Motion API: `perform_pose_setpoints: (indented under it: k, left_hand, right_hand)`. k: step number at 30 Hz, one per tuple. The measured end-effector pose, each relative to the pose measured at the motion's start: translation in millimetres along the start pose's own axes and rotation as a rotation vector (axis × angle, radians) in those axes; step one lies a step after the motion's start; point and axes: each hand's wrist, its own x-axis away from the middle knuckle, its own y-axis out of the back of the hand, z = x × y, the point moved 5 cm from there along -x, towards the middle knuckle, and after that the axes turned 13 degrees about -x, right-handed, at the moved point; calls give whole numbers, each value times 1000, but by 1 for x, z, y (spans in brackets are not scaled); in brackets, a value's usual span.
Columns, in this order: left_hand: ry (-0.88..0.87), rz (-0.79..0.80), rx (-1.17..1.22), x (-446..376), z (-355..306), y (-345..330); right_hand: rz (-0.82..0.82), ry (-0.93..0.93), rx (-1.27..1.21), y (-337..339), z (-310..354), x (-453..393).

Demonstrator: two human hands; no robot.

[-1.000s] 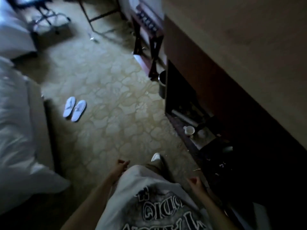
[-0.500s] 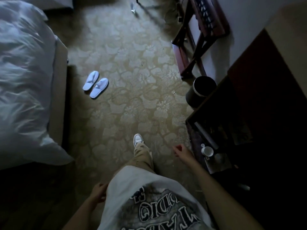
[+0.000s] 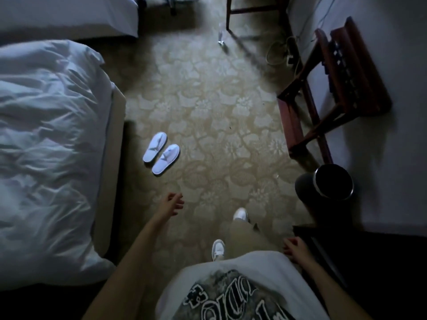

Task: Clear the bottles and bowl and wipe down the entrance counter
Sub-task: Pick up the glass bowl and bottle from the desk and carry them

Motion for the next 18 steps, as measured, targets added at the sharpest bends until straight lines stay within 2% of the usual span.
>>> perform_pose_setpoints:
  k: [5, 10, 15, 18]
  left_hand:
    - [117, 7, 2, -78, -21, 32]
    - [467, -69, 164, -108, -2, 78]
    - [535, -75, 219, -173, -48, 135]
    - [497, -83, 224, -240, -96, 166]
  right_hand:
    - [99, -53, 124, -67, 120, -74]
    - [253, 26, 174, -146, 303, -132]
    - [286, 259, 190, -203, 515, -166]
    - [290, 313, 214, -224, 601, -192]
